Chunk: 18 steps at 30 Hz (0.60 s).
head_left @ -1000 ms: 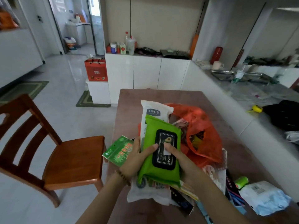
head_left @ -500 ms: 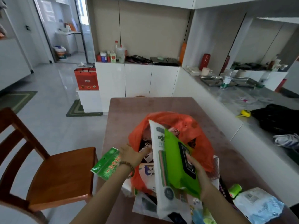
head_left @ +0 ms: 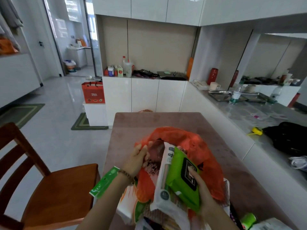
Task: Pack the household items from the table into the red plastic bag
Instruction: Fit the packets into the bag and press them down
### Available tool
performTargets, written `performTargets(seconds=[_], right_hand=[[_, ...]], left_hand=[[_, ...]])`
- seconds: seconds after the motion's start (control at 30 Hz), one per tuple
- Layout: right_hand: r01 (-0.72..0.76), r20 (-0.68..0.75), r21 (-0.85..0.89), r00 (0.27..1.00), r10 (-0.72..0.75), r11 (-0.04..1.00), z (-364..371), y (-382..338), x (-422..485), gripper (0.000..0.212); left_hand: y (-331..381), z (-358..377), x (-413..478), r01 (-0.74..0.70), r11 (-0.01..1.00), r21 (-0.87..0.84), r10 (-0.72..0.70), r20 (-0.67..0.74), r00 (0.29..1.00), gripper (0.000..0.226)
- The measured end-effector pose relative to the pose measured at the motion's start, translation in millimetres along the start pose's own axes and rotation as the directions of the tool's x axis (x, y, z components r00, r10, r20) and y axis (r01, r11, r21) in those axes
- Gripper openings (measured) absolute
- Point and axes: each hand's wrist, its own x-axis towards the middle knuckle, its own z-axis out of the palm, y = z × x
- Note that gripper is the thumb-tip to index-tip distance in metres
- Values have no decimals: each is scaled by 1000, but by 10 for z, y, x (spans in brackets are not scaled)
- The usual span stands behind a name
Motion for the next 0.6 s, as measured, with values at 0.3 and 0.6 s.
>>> performTargets(seconds=[0.3,0.6], right_hand=[[247,-128,251,967,-221,936,100,-370,200,54],[380,-348,157,885,-309,911,283,-555,619,52]], left_hand=[[191,-28,35,-52,992,-114,51,-6,999,25],[264,29,37,-55,993,-107,51,-40,998,20]])
